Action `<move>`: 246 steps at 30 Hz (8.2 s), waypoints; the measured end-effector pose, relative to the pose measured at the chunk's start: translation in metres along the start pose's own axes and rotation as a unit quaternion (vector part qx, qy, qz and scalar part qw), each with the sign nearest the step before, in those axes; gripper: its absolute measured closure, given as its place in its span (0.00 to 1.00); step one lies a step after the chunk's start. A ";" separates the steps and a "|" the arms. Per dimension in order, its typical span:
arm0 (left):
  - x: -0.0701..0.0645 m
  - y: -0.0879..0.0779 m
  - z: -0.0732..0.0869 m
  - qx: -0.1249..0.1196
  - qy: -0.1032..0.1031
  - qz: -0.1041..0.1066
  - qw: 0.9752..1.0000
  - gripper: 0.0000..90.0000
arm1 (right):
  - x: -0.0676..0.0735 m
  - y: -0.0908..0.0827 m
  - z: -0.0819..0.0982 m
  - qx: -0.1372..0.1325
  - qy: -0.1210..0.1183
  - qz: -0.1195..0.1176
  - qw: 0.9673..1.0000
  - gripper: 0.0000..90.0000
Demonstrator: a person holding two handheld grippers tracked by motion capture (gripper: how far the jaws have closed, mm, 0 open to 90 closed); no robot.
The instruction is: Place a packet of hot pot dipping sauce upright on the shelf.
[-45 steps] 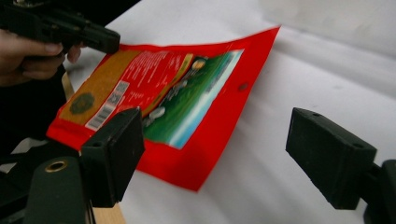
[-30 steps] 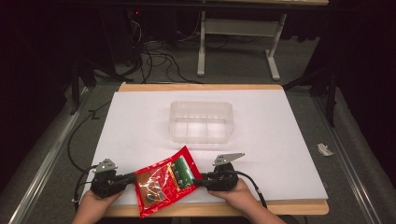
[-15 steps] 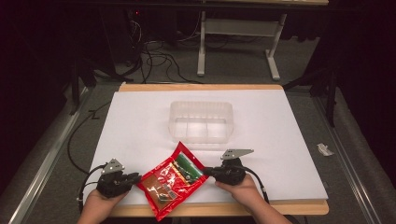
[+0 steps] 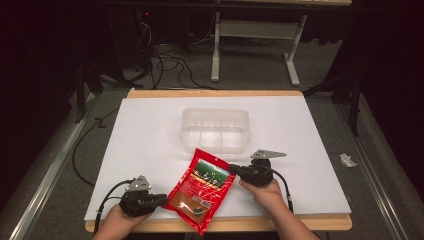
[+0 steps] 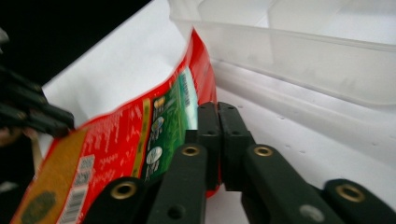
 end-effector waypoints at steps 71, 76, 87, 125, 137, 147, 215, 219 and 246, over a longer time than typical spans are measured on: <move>0.003 0.011 -0.031 -0.113 0.025 -0.020 0.993 0.60 | 0.039 0.002 0.023 0.062 0.029 -0.116 0.991 1.00; 0.006 0.009 -0.034 -0.123 0.030 -0.025 0.992 0.60 | 0.037 -0.007 0.013 0.033 0.017 -0.110 0.993 1.00; 0.014 0.006 -0.042 -0.157 0.040 -0.047 0.986 0.54 | 0.028 -0.032 -0.009 -0.026 -0.024 -0.075 0.997 1.00; 0.020 0.005 -0.051 -0.196 0.059 -0.069 0.976 0.47 | 0.000 -0.106 -0.061 -0.185 -0.098 0.069 0.975 1.00; 0.014 0.018 -0.050 -0.190 0.066 -0.057 0.978 0.47 | 0.005 -0.114 -0.077 -0.215 -0.095 0.088 0.968 1.00; 0.013 0.017 -0.050 -0.185 0.075 -0.050 0.979 0.47 | 0.002 -0.086 -0.113 -0.240 -0.081 0.105 0.962 1.00; 0.014 0.015 -0.043 -0.163 0.071 -0.046 0.983 0.47 | -0.037 0.032 -0.103 -0.179 -0.129 0.181 0.958 1.00; 0.014 0.015 -0.043 -0.162 0.071 -0.046 0.983 0.47 | -0.037 0.031 -0.100 -0.172 -0.129 0.183 0.959 1.00; 0.015 0.015 -0.040 -0.155 0.077 -0.049 0.984 0.47 | -0.044 0.031 -0.081 -0.150 -0.120 0.187 0.963 1.00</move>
Point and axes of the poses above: each handheld gripper's, and its own axes: y roughly forward along the jaws, z roughly out of its underside, x roughly to its left, the point moved 5 cm from there along y, roughly forward along the jaws, and after that the axes turned 13 degrees about -x, right-handed, at the moved point
